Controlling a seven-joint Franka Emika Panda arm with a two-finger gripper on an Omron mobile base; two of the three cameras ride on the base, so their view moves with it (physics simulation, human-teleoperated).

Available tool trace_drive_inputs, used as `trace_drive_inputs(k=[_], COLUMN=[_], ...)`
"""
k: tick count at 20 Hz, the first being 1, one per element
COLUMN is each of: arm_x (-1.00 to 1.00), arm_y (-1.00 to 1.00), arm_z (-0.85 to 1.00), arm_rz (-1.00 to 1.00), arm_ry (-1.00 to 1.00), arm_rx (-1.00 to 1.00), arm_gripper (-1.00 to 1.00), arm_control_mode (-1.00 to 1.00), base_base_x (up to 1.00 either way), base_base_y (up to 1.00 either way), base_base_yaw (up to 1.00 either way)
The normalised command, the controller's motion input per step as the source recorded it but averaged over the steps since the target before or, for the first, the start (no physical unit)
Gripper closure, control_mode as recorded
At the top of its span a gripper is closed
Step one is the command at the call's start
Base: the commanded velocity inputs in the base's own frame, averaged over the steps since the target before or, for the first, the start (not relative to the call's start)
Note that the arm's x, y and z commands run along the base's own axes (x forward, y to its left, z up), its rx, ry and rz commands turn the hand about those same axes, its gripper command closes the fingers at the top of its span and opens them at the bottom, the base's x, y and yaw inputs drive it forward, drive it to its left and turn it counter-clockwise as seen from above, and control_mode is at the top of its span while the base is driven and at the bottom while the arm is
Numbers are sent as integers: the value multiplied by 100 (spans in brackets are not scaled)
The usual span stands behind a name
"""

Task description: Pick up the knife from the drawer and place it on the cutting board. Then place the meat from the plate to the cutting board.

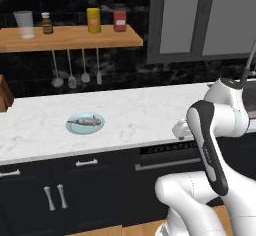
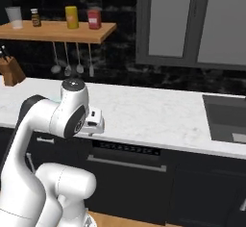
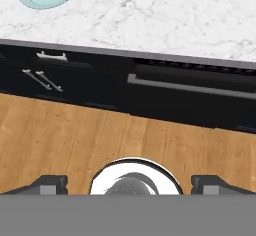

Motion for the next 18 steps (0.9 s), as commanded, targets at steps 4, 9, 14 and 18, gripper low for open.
trace_drive_inputs(k=[4, 9, 14, 18], arm_x=[0, 0, 0, 0], arm_y=[0, 0, 0, 0], arm_z=[0, 0, 0, 0], arm_rz=[0, 0, 0, 0], arm_ry=[0, 0, 0, 0], arm_rx=[0, 0, 0, 0], arm_gripper=[-100, -100, -100, -100], arm_control_mode=[100, 100, 100, 100], base_base_x=[37, 45, 37, 41], base_base_y=[82, 72, 67, 38], base_base_yaw=[0, 0, 0, 0])
